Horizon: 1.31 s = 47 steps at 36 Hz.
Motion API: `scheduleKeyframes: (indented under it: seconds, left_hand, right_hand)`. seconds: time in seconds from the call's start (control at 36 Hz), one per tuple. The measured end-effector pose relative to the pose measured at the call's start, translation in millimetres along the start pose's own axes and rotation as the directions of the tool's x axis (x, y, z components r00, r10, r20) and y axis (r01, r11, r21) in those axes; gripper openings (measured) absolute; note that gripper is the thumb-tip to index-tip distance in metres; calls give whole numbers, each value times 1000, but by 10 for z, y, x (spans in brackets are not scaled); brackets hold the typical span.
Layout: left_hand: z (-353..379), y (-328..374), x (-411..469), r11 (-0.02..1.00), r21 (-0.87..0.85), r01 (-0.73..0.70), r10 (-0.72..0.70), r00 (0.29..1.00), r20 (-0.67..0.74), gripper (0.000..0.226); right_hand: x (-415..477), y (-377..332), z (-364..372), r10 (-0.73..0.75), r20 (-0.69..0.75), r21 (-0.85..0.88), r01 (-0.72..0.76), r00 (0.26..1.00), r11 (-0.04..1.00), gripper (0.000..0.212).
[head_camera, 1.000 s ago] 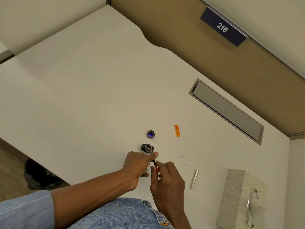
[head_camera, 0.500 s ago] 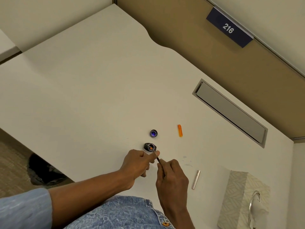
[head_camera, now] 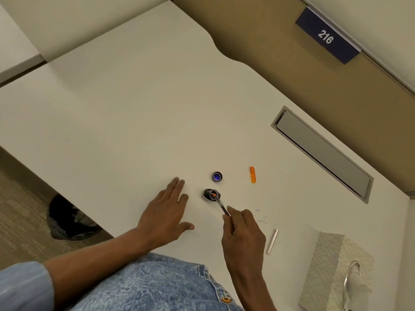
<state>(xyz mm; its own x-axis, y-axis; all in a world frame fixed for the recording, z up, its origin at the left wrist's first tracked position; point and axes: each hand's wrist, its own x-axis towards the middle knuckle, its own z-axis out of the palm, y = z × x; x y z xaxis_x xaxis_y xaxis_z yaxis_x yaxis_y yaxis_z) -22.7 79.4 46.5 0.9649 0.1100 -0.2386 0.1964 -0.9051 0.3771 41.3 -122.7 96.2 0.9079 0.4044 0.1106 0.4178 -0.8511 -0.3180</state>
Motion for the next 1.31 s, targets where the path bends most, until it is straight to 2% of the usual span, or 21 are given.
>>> scheduleKeyframes:
  seconds: [0.11,0.19,0.47,0.81,1.14,1.31]
  left_hand:
    - [56,-113,23,995,62,-73,68,994,81,116]
    - [131,-148,-9,991,103,-88,74,988,137,126]
    - [202,-200,1,991,76,-112,98,981,169,125]
    - [187,-203,15,988,99,-114,89,968,234,124]
    - [220,-187,36,991,93,-101,78,971,227,127]
    - [202,-172,34,990,103,-96,70,971,230,127]
  right_hand:
    - [9,-1,-1,14,-7,2,-14,1000,1000,26]
    - [23,1,-14,12,-11,-3,-12,1000,1000,27]
    - [35,23,21,-34,-6,-46,34,999,998,16]
    - [-15,4,2,-1,9,-38,1,1000,999,18]
    - [-51,0,-7,-9,-31,-47,8,999,999,21]
    - [-81,22,-11,-15,-44,-46,13,999,999,16]
